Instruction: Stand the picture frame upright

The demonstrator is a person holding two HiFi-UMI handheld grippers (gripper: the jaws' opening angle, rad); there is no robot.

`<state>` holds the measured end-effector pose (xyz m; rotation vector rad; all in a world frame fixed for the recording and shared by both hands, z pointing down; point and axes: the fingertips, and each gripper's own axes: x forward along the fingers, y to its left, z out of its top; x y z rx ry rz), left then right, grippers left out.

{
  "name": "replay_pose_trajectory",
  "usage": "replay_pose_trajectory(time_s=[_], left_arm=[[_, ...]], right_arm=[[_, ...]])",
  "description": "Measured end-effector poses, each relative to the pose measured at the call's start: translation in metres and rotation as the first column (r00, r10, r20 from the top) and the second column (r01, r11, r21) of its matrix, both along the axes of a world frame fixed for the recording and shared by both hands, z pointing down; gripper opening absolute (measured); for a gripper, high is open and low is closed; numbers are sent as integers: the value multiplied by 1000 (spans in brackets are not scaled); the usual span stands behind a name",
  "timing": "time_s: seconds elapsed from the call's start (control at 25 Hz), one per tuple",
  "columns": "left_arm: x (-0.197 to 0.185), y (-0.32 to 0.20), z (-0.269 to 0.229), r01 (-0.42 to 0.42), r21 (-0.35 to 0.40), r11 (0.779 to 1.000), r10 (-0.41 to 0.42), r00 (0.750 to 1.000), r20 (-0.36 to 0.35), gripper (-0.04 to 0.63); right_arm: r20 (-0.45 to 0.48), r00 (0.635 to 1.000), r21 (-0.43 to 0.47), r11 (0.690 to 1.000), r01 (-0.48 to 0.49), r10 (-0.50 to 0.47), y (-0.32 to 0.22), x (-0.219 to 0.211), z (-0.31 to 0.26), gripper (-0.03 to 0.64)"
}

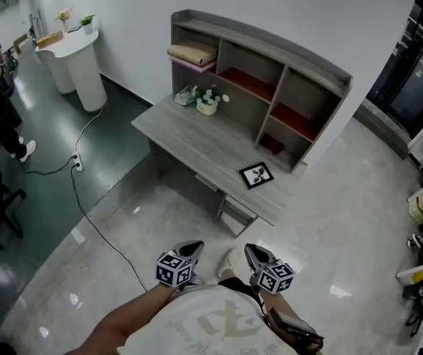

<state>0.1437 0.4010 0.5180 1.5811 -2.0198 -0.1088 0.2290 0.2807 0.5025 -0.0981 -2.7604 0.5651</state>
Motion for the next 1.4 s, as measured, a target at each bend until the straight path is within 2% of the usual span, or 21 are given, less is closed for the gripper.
replay_pose_trajectory(time_s=[0.56, 1.4], left_arm=[[-19, -15, 13, 11, -32, 999, -12, 1000, -25, 8], [-82, -83, 27, -7, -75, 997, 2, 998, -69, 8]], right_arm=[[-12, 999, -23, 999, -43, 43, -23, -14, 12, 5], [-61, 996, -52, 996, -75, 72, -94, -85, 28, 5]])
